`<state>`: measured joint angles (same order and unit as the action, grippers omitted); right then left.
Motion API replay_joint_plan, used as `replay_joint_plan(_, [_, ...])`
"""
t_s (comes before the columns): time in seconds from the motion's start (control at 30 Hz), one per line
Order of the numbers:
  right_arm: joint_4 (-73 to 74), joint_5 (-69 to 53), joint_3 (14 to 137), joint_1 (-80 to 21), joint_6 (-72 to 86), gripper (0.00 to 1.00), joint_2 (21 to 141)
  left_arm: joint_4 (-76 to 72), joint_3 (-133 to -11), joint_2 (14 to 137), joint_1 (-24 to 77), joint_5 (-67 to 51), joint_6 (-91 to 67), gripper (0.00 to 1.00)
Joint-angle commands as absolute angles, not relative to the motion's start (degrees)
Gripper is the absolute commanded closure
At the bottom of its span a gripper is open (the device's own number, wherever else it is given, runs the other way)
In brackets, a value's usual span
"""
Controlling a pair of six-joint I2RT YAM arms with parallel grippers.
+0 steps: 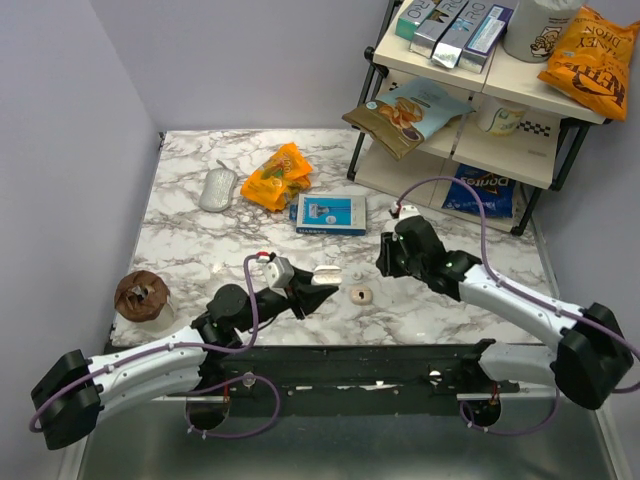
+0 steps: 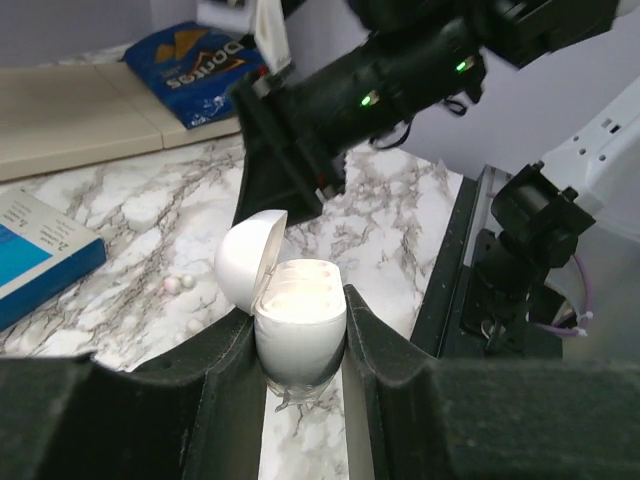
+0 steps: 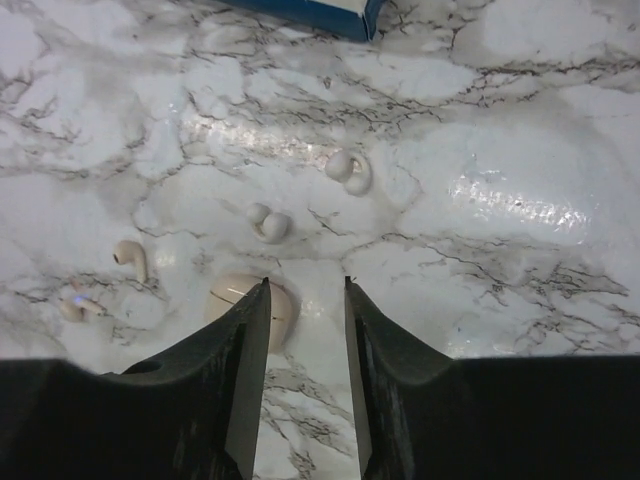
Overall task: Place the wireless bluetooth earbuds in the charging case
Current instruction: Open the charging case, then pick up the earbud from the center of the board.
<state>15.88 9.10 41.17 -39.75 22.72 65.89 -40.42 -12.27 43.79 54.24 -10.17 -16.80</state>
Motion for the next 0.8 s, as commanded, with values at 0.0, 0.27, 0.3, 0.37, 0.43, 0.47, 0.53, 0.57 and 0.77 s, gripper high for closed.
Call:
replay_joint_plan(0.0, [11.96,5.90,44.56,-36.48,25.58,0.60,72.41,-42.02,-11.16,41.40,56.60,-2.20,-14.59,1.00])
replay_joint_plan(0.27, [9.41,4.22,47.28,-31.82,24.79,0.62,82.16,-41.92,-9.23,39.90,56.95,-2.11,-15.12,1.00])
replay_joint_plan(0.3, [9.23,4.13,47.72,-31.90,24.44,0.62,82.70,-41.84,-9.23,39.99,56.95,-2.02,-14.94,1.00])
replay_joint_plan(0.37, [9.23,3.87,48.51,-31.82,24.35,0.62,84.89,-41.84,-9.23,40.16,56.95,-2.02,-14.68,1.00])
replay_joint_plan(0.43, [9.05,3.25,49.92,-31.82,24.08,0.61,86.39,-41.84,-9.40,40.34,56.95,-2.20,-14.50,1.00])
replay_joint_plan(0.47, [9.14,2.99,50.27,-31.82,23.91,0.60,87.01,-41.84,-9.40,40.34,56.95,-2.28,-14.50,1.00])
replay_joint_plan(0.53, [9.14,2.55,51.06,-31.82,23.56,0.59,88.68,-41.75,-9.40,40.34,56.95,-2.46,-14.59,1.00])
replay_joint_plan(0.57, [9.14,2.46,51.33,-31.82,23.38,0.57,89.03,-41.66,-9.40,40.34,56.95,-2.46,-14.68,1.00])
replay_joint_plan(0.77, [9.32,3.16,50.80,-31.90,23.47,0.54,90.62,-40.96,-9.14,39.73,56.95,-2.02,-14.68,1.00])
